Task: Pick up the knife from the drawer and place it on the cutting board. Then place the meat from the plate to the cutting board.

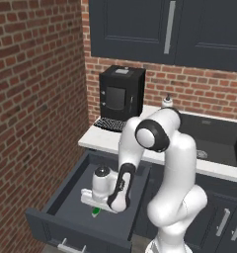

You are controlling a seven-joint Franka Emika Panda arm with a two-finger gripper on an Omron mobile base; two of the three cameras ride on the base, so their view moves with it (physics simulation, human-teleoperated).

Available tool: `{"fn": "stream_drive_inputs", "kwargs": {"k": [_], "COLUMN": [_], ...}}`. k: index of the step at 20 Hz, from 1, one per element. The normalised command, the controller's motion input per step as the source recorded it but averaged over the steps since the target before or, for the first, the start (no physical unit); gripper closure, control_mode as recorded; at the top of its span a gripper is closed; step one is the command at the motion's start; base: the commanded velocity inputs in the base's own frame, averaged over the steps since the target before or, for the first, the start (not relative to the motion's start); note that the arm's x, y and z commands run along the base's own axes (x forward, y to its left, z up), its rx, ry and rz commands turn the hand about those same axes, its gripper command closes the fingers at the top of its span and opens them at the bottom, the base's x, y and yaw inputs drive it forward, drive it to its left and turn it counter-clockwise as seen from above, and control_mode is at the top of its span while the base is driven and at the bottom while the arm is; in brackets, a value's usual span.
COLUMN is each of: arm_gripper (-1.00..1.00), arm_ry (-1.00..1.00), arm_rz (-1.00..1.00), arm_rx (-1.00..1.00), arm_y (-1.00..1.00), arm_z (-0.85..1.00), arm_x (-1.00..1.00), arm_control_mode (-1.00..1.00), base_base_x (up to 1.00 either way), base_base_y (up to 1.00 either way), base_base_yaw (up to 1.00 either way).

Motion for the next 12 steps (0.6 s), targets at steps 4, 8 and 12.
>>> {"fn": "stream_drive_inputs", "kwargs": {"k": [4, 8, 12], "arm_gripper": [-1.0, -1.0, -1.0], "arm_ry": [0.02, 0.02, 0.02], "arm_rz": [0.0, 0.0, 0.0], "arm_rx": [-0.03, -0.02, 0.0], "arm_y": [0.07, 0.0, 0.06], "arm_z": [-0.05, -0.06, 0.0], "arm_x": [0.09, 0.22, 0.36], "arm_control_mode": [-1.0, -1.0, -1.0], "base_base_x": [0.0, 0.0, 0.0], "base_base_y": [0.0, 0.0, 0.0], "base_base_yaw": [0.0, 0.0, 0.0]}}
